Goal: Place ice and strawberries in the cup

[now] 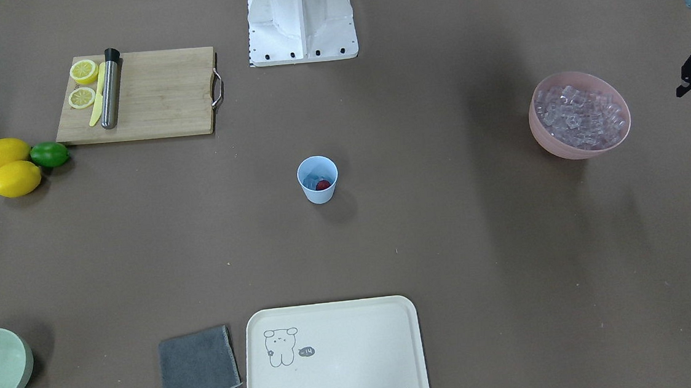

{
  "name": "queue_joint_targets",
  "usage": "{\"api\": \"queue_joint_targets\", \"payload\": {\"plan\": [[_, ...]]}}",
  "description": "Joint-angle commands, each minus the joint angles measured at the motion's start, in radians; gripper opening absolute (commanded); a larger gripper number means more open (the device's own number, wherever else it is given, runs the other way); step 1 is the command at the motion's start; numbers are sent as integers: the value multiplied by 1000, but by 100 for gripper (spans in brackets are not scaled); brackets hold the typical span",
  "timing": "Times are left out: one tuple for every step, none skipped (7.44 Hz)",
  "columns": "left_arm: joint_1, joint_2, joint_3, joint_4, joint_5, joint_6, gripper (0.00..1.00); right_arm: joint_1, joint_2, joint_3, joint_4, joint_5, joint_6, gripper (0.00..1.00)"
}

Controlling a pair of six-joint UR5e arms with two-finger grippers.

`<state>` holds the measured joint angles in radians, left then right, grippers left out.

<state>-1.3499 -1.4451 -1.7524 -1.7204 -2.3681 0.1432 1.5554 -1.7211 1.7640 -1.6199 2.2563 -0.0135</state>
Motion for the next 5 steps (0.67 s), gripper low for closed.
{"api": "queue_joint_targets", "payload": {"plan": [[0,3,1,1,0,1,99,0,-2,14,0,6,0,99],[0,11,-2,-1,1,1,99,0,-2,15,0,6,1,99],[0,11,-3,-1,1,1,99,0,-3,18,0,6,1,99],[0,11,-3,-1,0,1,99,0,-2,20,0,6,1,99],[0,11,-3,-1,1,0,99,0,-3,20,0,6,0,99]]}}
